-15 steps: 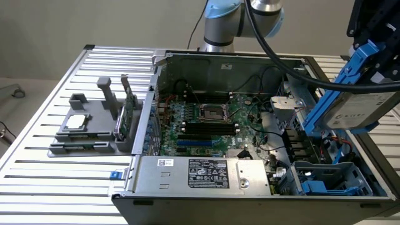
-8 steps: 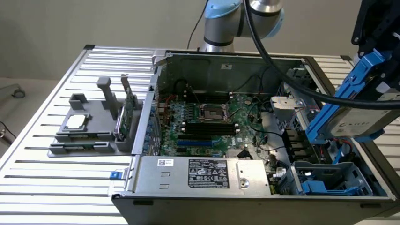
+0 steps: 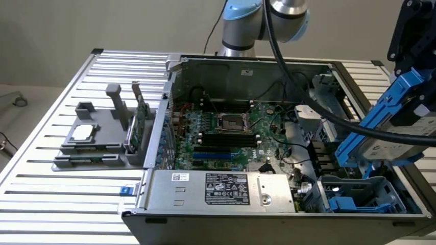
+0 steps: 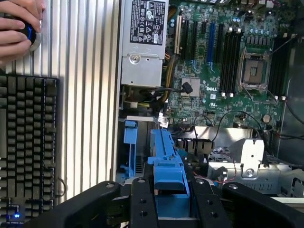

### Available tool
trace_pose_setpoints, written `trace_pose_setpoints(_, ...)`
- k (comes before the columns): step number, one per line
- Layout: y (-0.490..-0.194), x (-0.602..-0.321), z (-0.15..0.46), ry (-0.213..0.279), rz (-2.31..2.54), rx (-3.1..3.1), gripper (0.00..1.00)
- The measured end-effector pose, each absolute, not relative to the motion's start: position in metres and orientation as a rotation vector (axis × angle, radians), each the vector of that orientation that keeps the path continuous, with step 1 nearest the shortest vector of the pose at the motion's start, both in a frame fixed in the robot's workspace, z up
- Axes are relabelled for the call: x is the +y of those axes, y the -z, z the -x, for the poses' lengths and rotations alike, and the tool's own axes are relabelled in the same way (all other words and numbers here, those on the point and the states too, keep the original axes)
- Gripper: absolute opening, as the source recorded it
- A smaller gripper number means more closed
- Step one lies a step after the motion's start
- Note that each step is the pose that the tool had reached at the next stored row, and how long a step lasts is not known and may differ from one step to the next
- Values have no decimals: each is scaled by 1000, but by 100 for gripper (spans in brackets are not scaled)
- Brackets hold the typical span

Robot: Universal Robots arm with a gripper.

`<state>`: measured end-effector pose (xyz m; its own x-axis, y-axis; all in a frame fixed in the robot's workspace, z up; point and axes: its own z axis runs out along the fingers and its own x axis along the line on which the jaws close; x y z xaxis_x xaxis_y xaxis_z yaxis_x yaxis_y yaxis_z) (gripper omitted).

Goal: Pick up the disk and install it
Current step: 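Pick up the disk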

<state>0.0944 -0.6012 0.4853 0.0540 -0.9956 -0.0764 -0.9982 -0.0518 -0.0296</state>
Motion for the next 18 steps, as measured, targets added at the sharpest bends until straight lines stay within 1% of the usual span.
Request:
trace_pose_setpoints(12,-470,-608,-94,-43,2179,2154,33)
trace_pose_setpoints(18,-468,-608,-94,-44,2176,2156,33)
